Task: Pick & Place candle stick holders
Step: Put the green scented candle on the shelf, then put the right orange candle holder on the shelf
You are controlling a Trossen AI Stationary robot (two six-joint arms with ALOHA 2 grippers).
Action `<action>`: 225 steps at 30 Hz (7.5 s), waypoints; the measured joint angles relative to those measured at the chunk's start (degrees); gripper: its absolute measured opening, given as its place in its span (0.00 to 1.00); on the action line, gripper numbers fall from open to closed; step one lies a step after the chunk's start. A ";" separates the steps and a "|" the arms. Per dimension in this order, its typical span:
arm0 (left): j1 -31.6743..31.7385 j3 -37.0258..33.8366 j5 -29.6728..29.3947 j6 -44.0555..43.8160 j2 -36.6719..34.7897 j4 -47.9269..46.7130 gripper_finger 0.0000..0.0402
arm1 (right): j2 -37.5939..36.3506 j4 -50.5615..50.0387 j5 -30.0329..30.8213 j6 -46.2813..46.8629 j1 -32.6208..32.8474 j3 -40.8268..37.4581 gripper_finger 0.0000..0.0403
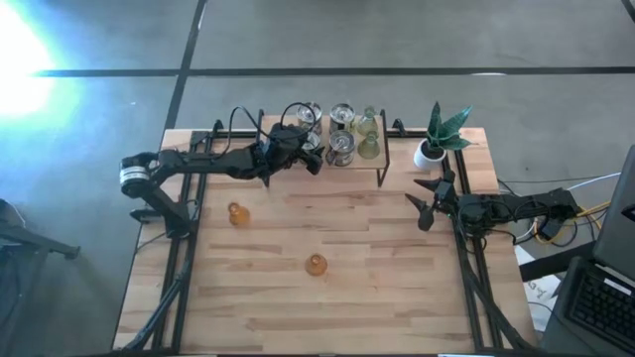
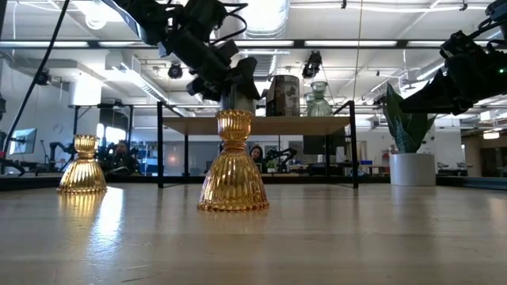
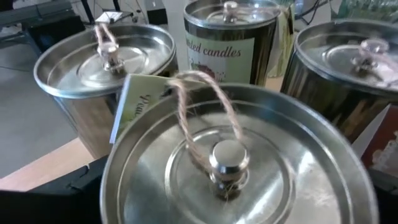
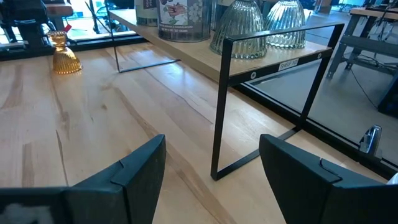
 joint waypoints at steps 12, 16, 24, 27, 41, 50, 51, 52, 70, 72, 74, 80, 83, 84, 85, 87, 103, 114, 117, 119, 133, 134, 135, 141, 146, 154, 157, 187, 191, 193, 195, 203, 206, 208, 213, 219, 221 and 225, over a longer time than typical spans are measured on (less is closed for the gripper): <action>0.00 0.33 1.37 1.08 -0.23 0.62 1.00 | 0.00 0.00 0.00 -0.01 -0.01 0.01 0.62; -0.04 0.42 1.39 1.70 -1.34 0.93 1.00 | 0.00 -0.01 0.00 0.00 0.00 -0.01 0.62; -0.03 0.44 1.39 4.02 -2.86 1.86 1.00 | 0.00 0.00 0.00 0.00 -0.01 -0.01 0.62; -0.02 0.56 1.37 4.80 -3.21 2.44 1.00 | 0.00 -0.02 0.00 0.01 -0.01 0.01 0.62; -0.32 5.49 1.37 10.04 -5.14 0.81 1.00 | 0.00 0.00 0.00 0.00 -0.01 0.01 0.62; -2.63 6.78 3.27 14.74 -15.40 -3.51 1.00 | 0.00 0.00 0.00 0.00 0.01 0.01 0.62; -3.25 6.78 4.45 14.83 -17.25 -4.90 1.00 | 0.00 -0.01 -0.01 0.01 0.01 0.00 0.62; -3.89 6.80 6.04 14.80 -19.22 -7.21 1.00 | 0.00 0.00 0.00 -0.01 -0.01 -0.01 0.62; -15.43 -1.73 52.34 1.03 -34.40 -29.99 0.99 | 0.00 0.00 0.00 0.01 -0.01 0.00 0.62; -17.71 -4.67 52.18 0.62 -33.75 -29.33 0.99 | 0.00 -0.01 0.00 0.01 0.01 0.01 0.62; -20.05 -7.75 52.03 -0.68 -32.75 -26.51 0.99 | 0.00 -0.01 0.00 0.01 0.01 0.00 0.62; -24.04 -16.31 45.80 -7.68 -28.88 -15.43 0.99 | 0.00 -0.02 0.00 0.00 0.00 -0.01 0.62; -24.52 -19.86 44.80 -11.06 -26.99 -10.65 0.99 | 0.00 0.00 0.00 0.01 -0.01 0.01 0.62; -24.66 -21.01 44.50 -12.15 -26.49 -9.05 0.99 | 0.00 -0.01 0.00 -0.01 0.01 0.00 0.62; -24.78 -22.03 44.20 -13.10 -25.99 -7.40 0.99 | 0.00 0.00 0.00 0.01 0.00 0.01 0.62; -24.85 -23.96 43.48 -14.09 -25.01 -4.27 0.99 | 0.00 -0.02 -0.01 0.00 0.01 0.01 0.62; -29.53 -28.76 39.86 -11.44 -9.93 10.86 0.99 | 0.04 -0.01 0.00 0.01 -0.01 0.00 0.62; -29.53 -28.04 39.38 -11.62 1.76 26.99 0.99 | 0.00 0.00 0.00 0.01 -0.01 0.01 0.62; -29.51 -26.90 39.37 -11.56 3.90 29.56 0.99 | 0.00 0.00 0.00 0.00 0.01 0.00 0.62; -29.53 -25.80 39.38 -11.20 5.25 30.34 0.99 | 0.00 0.00 0.00 0.01 0.01 0.01 0.62; -29.38 -19.08 39.03 -10.44 13.88 32.37 0.87 | -0.02 -0.02 0.00 0.01 -0.01 0.01 0.62; -29.38 -19.06 38.63 -10.76 14.07 32.27 0.82 | 0.00 -0.01 0.00 0.00 0.01 0.00 0.62; -29.40 -18.98 37.90 -11.27 14.26 32.20 0.77 | 0.00 0.00 0.00 0.01 -0.01 0.01 0.62; -29.40 -19.10 29.98 -12.34 13.72 31.82 0.49 | 0.02 -0.02 0.00 0.01 -0.01 -0.01 0.62; -29.38 -19.04 23.75 -14.09 13.00 30.95 0.37 | 0.00 0.00 0.00 -0.01 -0.01 0.01 0.62; -29.03 -14.91 18.84 -14.03 11.07 28.19 0.45 | 0.00 0.00 0.00 0.01 0.01 -0.01 0.62; -29.05 -13.35 17.48 -12.26 9.27 23.97 0.44 | 0.00 -0.01 0.01 0.00 0.00 0.01 0.62; -29.85 -17.97 20.23 -17.98 -5.29 -2.17 0.24 | 0.00 -0.02 0.00 0.01 0.01 0.01 0.62; -29.76 -23.65 21.71 -21.31 -2.55 8.34 0.40 | 0.01 -0.02 -0.01 0.01 0.01 0.00 0.62; -29.53 -25.48 21.68 -21.37 -1.59 12.82 0.50 | -0.01 0.00 0.00 0.01 0.00 -0.01 0.62; -29.27 -26.31 21.68 -21.31 -0.90 15.66 0.61 | -0.02 -0.01 0.00 -0.01 0.01 0.01 0.62; -29.24 -25.09 22.27 -12.46 2.05 17.07 0.88 | -0.02 0.00 0.00 0.01 0.00 0.01 0.62; -29.24 -24.18 23.55 -8.33 3.64 18.86 0.90 | 0.00 0.00 0.00 -0.01 -0.01 -0.01 0.62; -29.24 -22.93 24.03 -6.70 5.03 19.50 0.90 | -0.04 -0.06 0.00 0.01 0.01 -0.01 0.62; -29.24 -19.45 25.22 -5.06 8.88 19.49 0.90 | 0.00 0.00 0.00 0.01 0.01 -0.01 0.62; -29.23 -13.81 26.55 -2.79 14.03 20.12 0.90 | -0.04 -0.04 0.00 0.01 0.00 -0.01 0.62; -29.20 -12.34 26.58 -2.34 15.48 20.07 0.89 | -0.04 0.00 0.00 0.01 0.01 0.00 0.62; -29.09 -10.30 26.58 -2.31 17.24 20.31 0.85 | -0.04 0.00 0.00 -0.01 0.01 -0.01 0.62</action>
